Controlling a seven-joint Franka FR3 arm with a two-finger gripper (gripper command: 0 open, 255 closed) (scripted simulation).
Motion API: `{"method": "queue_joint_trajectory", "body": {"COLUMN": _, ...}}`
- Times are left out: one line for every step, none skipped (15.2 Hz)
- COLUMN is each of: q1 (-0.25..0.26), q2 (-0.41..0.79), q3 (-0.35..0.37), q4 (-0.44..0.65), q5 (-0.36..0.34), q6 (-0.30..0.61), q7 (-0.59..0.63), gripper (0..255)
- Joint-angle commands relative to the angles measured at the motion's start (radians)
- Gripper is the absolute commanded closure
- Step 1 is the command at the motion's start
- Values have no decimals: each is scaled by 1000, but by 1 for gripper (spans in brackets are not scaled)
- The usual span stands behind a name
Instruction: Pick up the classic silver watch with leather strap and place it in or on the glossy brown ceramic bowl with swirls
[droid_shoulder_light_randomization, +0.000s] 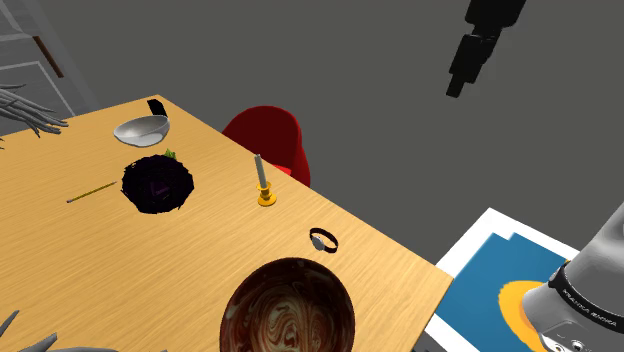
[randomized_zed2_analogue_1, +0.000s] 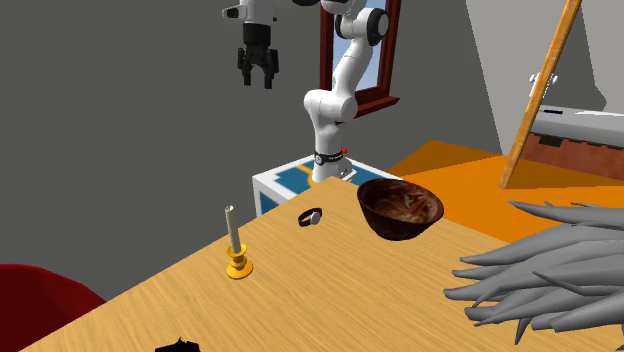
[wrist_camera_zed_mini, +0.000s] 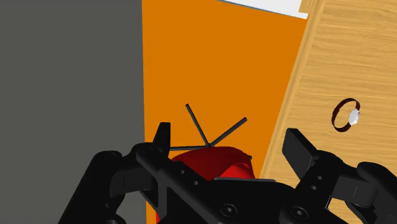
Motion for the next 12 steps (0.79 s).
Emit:
{"method": "queue_joint_trajectory", "body": {"q1": 0, "q2": 0, "q3": 0, "q4": 0, "q5": 0, "q6": 0, "q7": 0, "gripper": 0}}
{"method": "queue_joint_trajectory", "body": {"q1": 7, "q2": 1, "q3": 13, "q4": -21, "q5": 15, "q6": 24, "q7": 17, "gripper": 0}}
{"method": "queue_joint_trajectory", "body": {"q1": 14, "q2": 3, "q3": 27, "q4": -41, "q5": 30, "q6": 48, "q7": 33, "gripper": 0}}
{"method": "queue_joint_trajectory", "body": {"q1": 21, "q2": 7, "q3": 41, "q4": -60, "q5": 45, "q6": 73, "q7": 50, "gripper": 0}}
{"method": "queue_joint_trajectory", "body": {"q1": 28, "q2": 12, "q3": 55, "q4": -78, "q5": 61, "q6": 98, "q7": 66, "gripper": 0}}
{"method": "queue_joint_trajectory", "body": {"q1": 36, "q2": 18, "q3": 69, "q4": -94, "q5": 76, "q6": 124, "q7": 82, "gripper": 0}}
{"method": "queue_joint_trajectory", "body": {"q1": 43, "q2": 26, "q3": 84, "q4": -110, "q5": 91, "q6": 150, "q7": 98, "gripper": 0}}
{"method": "queue_joint_trajectory", "body": {"q1": 51, "q2": 35, "q3": 99, "q4": -124, "q5": 107, "q6": 177, "q7": 114, "gripper": 0}}
{"method": "queue_joint_trajectory", "body": {"q1": 59, "q2": 45, "q3": 114, "q4": -137, "q5": 122, "q6": 204, "q7": 130, "gripper": 0}}
{"method": "queue_joint_trajectory", "body": {"q1": 67, "q2": 57, "q3": 129, "q4": -148, "q5": 137, "q6": 232, "q7": 145, "gripper": 0}}
{"method": "queue_joint_trajectory", "body": {"q1": 75, "q2": 71, "q3": 145, "q4": -159, "q5": 152, "q6": 260, "q7": 160, "gripper": 0}}
{"method": "queue_joint_trajectory", "body": {"q1": 82, "q2": 86, "q3": 161, "q4": -168, "q5": 166, "q6": 289, "q7": 176, "gripper": 0}}
